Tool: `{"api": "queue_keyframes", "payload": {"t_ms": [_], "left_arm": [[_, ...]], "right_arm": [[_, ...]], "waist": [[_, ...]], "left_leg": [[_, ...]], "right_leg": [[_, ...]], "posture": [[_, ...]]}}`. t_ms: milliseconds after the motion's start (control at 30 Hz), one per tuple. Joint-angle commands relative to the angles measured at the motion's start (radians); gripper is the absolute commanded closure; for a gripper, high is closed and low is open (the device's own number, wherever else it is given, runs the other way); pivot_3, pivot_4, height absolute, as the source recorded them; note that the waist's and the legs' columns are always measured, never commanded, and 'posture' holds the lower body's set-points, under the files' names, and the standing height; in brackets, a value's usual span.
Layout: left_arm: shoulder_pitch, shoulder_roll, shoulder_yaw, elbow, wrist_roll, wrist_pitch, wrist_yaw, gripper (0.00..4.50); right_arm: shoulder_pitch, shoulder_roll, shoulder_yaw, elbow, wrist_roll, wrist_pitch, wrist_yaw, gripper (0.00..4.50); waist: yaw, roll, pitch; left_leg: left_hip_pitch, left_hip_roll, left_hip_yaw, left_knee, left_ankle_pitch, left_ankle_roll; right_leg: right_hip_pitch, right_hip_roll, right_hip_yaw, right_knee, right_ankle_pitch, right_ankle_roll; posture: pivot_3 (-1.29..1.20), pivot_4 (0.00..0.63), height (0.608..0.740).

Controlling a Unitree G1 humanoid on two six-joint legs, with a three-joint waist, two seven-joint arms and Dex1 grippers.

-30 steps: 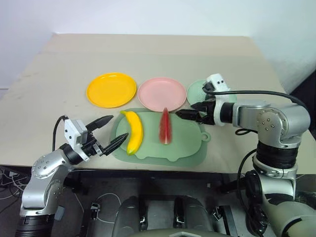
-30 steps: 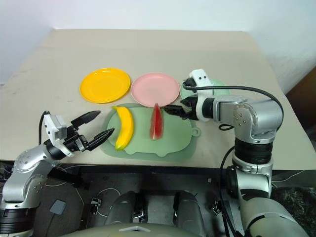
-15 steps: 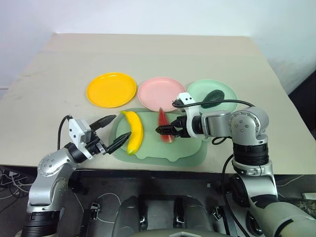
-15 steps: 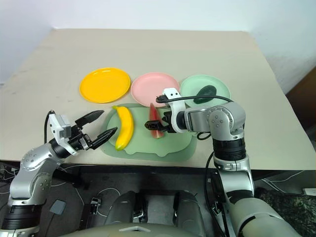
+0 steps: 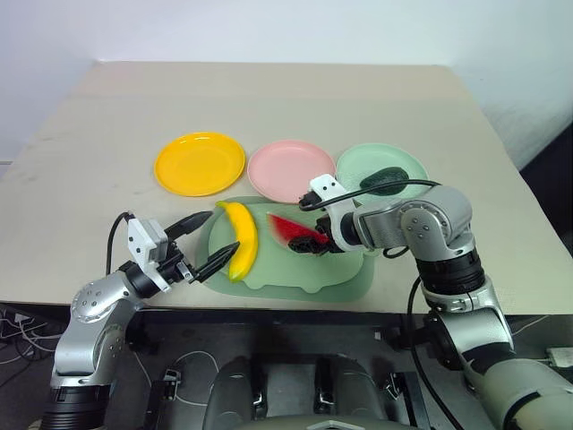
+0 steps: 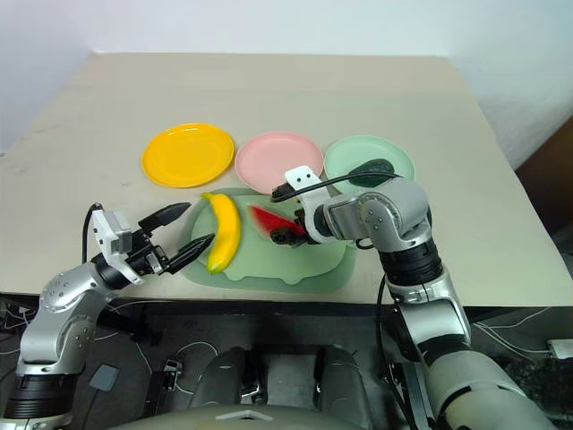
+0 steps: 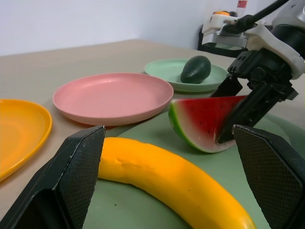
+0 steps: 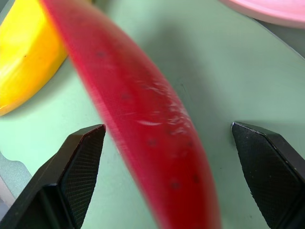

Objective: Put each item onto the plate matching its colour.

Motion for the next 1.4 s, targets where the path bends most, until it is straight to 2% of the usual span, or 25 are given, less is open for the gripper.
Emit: {"api": "queue_keyframes", "payload": {"t_ms": [33, 300, 400, 533, 567, 700, 800, 900, 1000, 1100, 1400], "left_arm": [[-0.004, 0.003, 0.012, -0.032, 0.002, -0.007, 0.013, 0.00], [-0.010, 0.005, 0.002, -0.070, -0.001, 0.018, 0.047, 0.00], [-0.011, 0.007, 0.005, -0.073, -0.002, 0.022, 0.051, 0.00], [-0.008, 0.011, 0.014, -0.068, -0.002, 0.019, 0.050, 0.00], [-0.007, 0.012, 0.015, -0.067, -0.002, 0.018, 0.049, 0.00], [-0.002, 0.011, 0.017, -0.074, -0.001, 0.018, 0.054, 0.00], [0.008, 0.011, 0.019, -0.083, -0.002, 0.019, 0.059, 0.00], [0.014, 0.012, 0.023, -0.092, -0.002, 0.020, 0.064, 0.00], [0.016, 0.014, 0.026, -0.093, -0.004, 0.020, 0.064, 0.00], [0.017, 0.017, 0.031, -0.076, -0.001, 0.011, 0.057, 0.00], [0.045, 0.009, 0.038, -0.095, 0.002, 0.000, 0.063, 0.00]], "right_arm": [[-0.020, -0.038, 0.100, -0.058, -0.029, -0.059, 0.085, 0.04], [-0.031, -0.038, 0.184, -0.037, -0.108, -0.117, 0.163, 0.04], [-0.036, -0.039, 0.197, -0.029, -0.135, -0.130, 0.186, 0.69], [-0.041, -0.068, 0.243, -0.034, -0.171, -0.159, 0.234, 2.01], [-0.041, -0.072, 0.250, -0.035, -0.177, -0.163, 0.243, 2.07], [-0.043, -0.093, 0.284, -0.042, -0.213, -0.190, 0.277, 2.12], [-0.049, -0.088, 0.238, -0.051, -0.205, -0.198, 0.305, 2.12], [-0.105, -0.098, 0.139, -0.059, -0.187, -0.233, 0.352, 2.12], [-0.131, -0.104, 0.109, -0.058, -0.191, -0.256, 0.382, 2.15], [-0.210, -0.088, 0.048, 0.014, -0.193, -0.310, 0.411, 2.15], [-0.391, 0.069, 0.124, 0.680, -0.474, -0.803, 0.419, 2.15]], "waist": [[0.000, 0.000, 0.000], [0.000, 0.000, 0.000], [0.000, 0.000, 0.000], [0.000, 0.000, 0.000], [0.000, 0.000, 0.000], [0.000, 0.000, 0.000], [0.001, 0.000, 0.000], [0.001, 0.000, 0.000], [0.002, 0.000, 0.000], [0.001, 0.000, 0.000], [-0.002, 0.000, 0.000]], "left_leg": [[0.000, 0.000, 0.000, 0.000, 0.000, 0.000], [0.000, 0.000, 0.000, 0.000, 0.000, 0.000], [0.000, 0.000, 0.000, 0.000, 0.000, 0.000], [0.000, 0.000, 0.000, 0.000, 0.000, 0.000], [0.000, 0.000, 0.000, 0.000, 0.000, 0.000], [0.000, 0.000, 0.000, 0.000, -0.001, 0.002], [0.000, 0.000, 0.000, 0.000, -0.001, 0.002], [-0.001, 0.000, 0.000, 0.000, -0.001, 0.002], [-0.004, 0.000, 0.000, 0.000, 0.000, 0.000], [-0.005, 0.000, 0.001, -0.001, 0.000, 0.000], [-0.006, -0.001, 0.003, -0.001, 0.001, -0.001]], "right_leg": [[0.000, 0.000, 0.000, 0.000, 0.000, 0.000], [0.000, 0.000, 0.000, 0.000, 0.000, 0.000], [0.000, 0.000, 0.000, 0.000, 0.000, 0.000], [0.000, 0.000, 0.000, 0.000, 0.000, 0.000], [0.000, 0.000, 0.000, 0.000, 0.000, 0.000], [0.000, 0.000, 0.000, 0.000, 0.000, 0.000], [0.000, 0.000, 0.000, 0.000, 0.000, 0.000], [-0.002, 0.000, 0.000, 0.000, 0.000, 0.000], [-0.004, 0.000, 0.000, 0.000, 0.000, 0.000], [-0.005, 0.000, 0.000, 0.000, 0.000, 0.000], [-0.007, 0.001, 0.001, 0.000, 0.000, 0.000]], "posture": [[0.00, 0.150, 0.695], [0.00, 0.150, 0.695], [0.00, 0.150, 0.695], [0.00, 0.150, 0.695], [0.00, 0.150, 0.695], [0.00, 0.150, 0.695], [0.00, 0.150, 0.695], [0.00, 0.150, 0.695], [0.00, 0.150, 0.695], [0.00, 0.150, 0.695], [0.00, 0.150, 0.695]]}}
